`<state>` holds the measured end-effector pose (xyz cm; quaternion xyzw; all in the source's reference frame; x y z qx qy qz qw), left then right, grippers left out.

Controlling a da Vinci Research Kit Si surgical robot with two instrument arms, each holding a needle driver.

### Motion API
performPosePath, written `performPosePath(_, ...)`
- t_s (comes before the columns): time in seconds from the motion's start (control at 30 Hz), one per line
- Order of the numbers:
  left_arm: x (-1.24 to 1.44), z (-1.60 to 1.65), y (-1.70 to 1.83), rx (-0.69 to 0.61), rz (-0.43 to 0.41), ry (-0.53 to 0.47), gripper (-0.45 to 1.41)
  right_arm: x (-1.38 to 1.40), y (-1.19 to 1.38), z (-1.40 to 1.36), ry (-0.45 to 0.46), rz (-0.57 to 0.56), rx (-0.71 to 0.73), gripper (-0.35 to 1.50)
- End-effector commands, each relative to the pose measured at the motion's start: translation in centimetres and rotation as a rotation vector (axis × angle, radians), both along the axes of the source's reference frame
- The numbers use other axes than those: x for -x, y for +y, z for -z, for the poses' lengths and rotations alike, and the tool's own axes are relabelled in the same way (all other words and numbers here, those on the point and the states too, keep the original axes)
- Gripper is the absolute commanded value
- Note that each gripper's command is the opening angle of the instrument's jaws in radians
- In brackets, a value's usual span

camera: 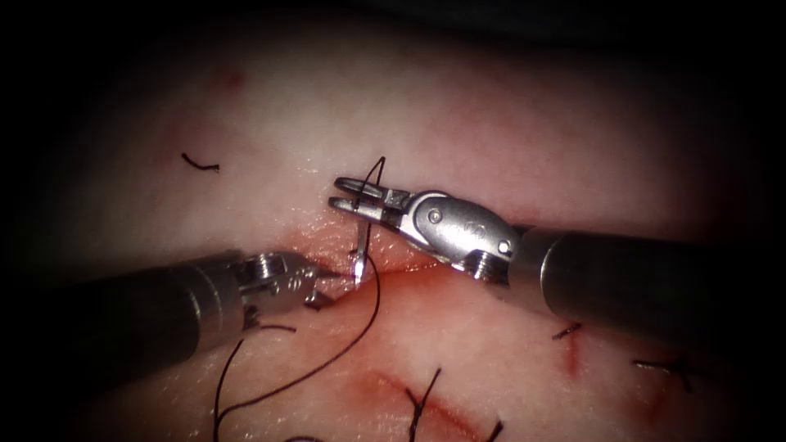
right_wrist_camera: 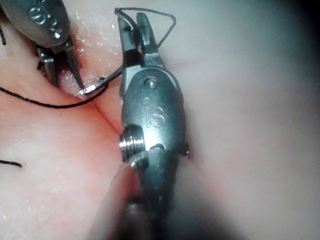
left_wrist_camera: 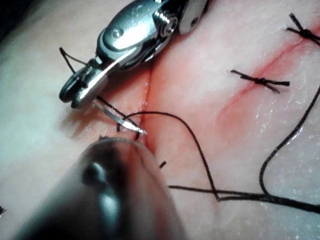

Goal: Wound Closure
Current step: Throw the needle through the tissue below the cut using the right driver.

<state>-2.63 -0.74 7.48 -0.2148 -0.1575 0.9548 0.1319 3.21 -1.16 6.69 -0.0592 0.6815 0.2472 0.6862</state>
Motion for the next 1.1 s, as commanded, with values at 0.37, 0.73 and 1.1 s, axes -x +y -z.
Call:
performPosePath(0.37,0.06,0.0,0.03,-0.004,0.01,-0.02,0.14,-0.13,-0.2,-0.19,-0.002,0.012,0.06,-0.35)
performPosePath(0.73,0.06,0.11,0.03,-0.002,0.034,-0.034,0.14,-0.09,-0.25,-0.26,-0.012,0.036,0.114,-0.35)
performPosePath(1.1,0.07,0.21,0.1,0.011,0.044,-0.057,0.09,0.03,-0.4,-0.23,-0.028,0.095,0.082,-0.35)
